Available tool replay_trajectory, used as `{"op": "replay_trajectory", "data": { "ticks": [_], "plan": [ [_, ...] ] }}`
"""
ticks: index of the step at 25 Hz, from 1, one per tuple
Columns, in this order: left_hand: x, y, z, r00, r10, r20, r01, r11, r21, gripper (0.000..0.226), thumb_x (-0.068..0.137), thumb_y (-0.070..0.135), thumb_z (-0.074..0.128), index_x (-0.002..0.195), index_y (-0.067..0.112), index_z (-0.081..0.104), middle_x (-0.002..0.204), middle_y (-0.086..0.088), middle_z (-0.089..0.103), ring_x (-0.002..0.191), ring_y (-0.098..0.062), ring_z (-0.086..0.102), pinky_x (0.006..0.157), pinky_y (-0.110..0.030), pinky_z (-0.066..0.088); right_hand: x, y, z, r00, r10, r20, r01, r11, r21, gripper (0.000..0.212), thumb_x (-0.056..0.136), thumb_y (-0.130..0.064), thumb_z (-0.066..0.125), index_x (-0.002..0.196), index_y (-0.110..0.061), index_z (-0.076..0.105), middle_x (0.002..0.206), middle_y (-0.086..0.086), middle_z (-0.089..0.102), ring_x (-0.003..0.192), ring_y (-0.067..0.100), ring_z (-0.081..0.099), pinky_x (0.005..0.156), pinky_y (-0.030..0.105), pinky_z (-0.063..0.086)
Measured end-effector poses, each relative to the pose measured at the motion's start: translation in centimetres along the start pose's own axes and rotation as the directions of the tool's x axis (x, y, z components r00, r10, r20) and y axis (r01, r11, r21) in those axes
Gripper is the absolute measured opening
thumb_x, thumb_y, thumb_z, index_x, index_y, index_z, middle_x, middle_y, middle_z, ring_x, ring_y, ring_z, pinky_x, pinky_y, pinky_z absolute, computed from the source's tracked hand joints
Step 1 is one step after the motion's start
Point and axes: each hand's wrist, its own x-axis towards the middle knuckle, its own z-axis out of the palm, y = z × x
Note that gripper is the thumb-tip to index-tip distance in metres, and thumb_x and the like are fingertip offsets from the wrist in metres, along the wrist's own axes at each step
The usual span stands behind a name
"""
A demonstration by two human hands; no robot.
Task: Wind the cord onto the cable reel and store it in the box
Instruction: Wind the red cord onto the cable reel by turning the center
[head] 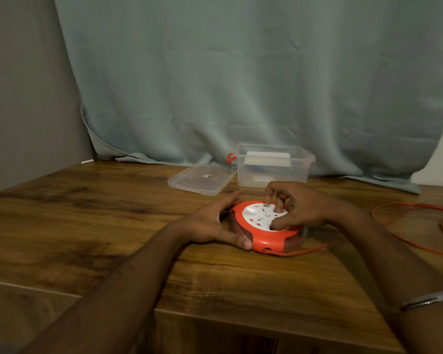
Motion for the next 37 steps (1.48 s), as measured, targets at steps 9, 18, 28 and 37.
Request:
{"op": "replay_trajectory", "data": {
  "ticks": [9, 18, 28, 37],
  "plan": [
    [0.1, -0.3, 0.1, 1.0, 0.009, -0.019, -0.009, 1.0, 0.001, 0.146, 0.051, 0.056, 0.101, 0.168, 0.041, 0.015, 0.17, 0.015, 0.031, 0.153, -0.005, 0.035, 0.127, -0.036, 0.032, 0.8, -0.9, 1.7, 0.992, -0.071, -0.1, 0.049, 0.977, -0.207, 0.064, 0.066, -0.073, 0.064, 0.046, -0.015, 0.047, 0.042, -0.003, 0.038, 0.045, 0.012, 0.037, 0.054, 0.037, 0.034],
    [0.0, 0.0, 0.0, 1.0, 0.008, -0.012, -0.008, 1.0, 0.008, 0.142, 0.055, 0.052, 0.101, 0.168, 0.042, 0.015, 0.17, 0.014, 0.032, 0.152, -0.006, 0.036, 0.127, -0.036, 0.032, 0.4, -0.8, 0.8, 0.994, -0.085, -0.065, 0.09, 0.994, 0.067, 0.036, 0.073, -0.008, 0.076, 0.104, -0.027, 0.069, 0.088, -0.007, 0.074, 0.062, -0.007, 0.059, 0.06, 0.021, 0.047],
    [0.0, 0.2, -0.1, 1.0, 0.003, 0.009, -0.003, 1.0, 0.01, 0.136, 0.066, 0.036, 0.101, 0.168, 0.04, 0.012, 0.168, 0.019, 0.029, 0.152, -0.002, 0.031, 0.124, -0.024, 0.028, -0.5, 0.4, -1.0, 0.994, -0.024, 0.11, 0.005, 0.985, 0.175, 0.077, 0.079, 0.012, 0.079, 0.138, -0.023, 0.044, 0.116, 0.011, 0.074, 0.056, -0.01, 0.057, 0.055, 0.008, 0.043],
    [0.1, -0.3, 0.1, 1.0, 0.027, 0.006, -0.027, 1.0, -0.01, 0.145, 0.052, 0.052, 0.101, 0.168, 0.041, 0.014, 0.171, 0.016, 0.029, 0.153, -0.001, 0.033, 0.128, -0.032, 0.029, 0.0, 0.2, 0.3, 1.0, 0.008, 0.008, -0.009, 0.999, 0.047, 0.035, 0.063, -0.037, 0.093, 0.084, -0.021, 0.069, 0.07, 0.001, 0.068, 0.062, 0.014, 0.059, 0.061, 0.037, 0.046]
  ]
}}
